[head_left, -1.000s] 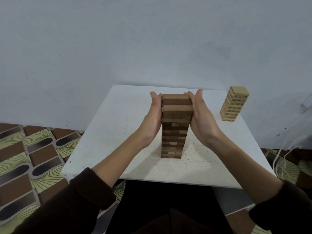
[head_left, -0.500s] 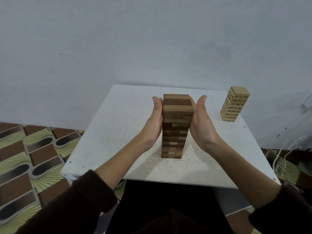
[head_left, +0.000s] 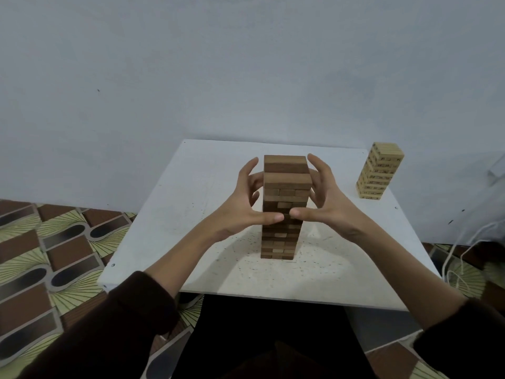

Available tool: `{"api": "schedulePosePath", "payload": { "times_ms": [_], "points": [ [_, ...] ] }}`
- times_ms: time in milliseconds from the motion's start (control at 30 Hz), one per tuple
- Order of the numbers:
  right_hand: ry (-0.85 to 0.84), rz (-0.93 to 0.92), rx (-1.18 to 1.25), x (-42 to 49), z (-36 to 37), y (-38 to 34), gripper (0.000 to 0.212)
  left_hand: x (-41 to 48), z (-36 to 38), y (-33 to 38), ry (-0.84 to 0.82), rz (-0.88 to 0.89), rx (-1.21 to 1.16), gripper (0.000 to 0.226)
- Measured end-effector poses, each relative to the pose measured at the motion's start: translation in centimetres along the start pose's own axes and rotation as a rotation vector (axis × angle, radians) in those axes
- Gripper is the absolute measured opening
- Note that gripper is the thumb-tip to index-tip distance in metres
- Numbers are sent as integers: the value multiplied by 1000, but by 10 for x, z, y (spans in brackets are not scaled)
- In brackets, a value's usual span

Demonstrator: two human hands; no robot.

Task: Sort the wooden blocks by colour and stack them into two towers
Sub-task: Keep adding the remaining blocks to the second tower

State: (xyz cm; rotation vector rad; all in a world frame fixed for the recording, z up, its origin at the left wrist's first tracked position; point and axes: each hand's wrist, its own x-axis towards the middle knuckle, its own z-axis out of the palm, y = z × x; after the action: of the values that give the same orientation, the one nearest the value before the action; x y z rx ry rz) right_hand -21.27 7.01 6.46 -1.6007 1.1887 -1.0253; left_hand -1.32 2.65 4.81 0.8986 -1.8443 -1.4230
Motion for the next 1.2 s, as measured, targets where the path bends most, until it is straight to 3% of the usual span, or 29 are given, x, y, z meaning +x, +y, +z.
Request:
{"api": "schedulePosePath", "payload": {
  "times_ms": [533, 867, 1200],
  "points": [
    [28, 0, -58, 12, -4, -1, 99, 6, -1, 5, 71, 25, -25, 110],
    [-11, 9, -65, 10, -5, 3, 110, 7, -2, 2, 56, -1, -18, 111],
    [-11, 31, -104, 10, -3, 14, 105, 8, 0, 0, 58, -9, 19, 114]
  ]
}}
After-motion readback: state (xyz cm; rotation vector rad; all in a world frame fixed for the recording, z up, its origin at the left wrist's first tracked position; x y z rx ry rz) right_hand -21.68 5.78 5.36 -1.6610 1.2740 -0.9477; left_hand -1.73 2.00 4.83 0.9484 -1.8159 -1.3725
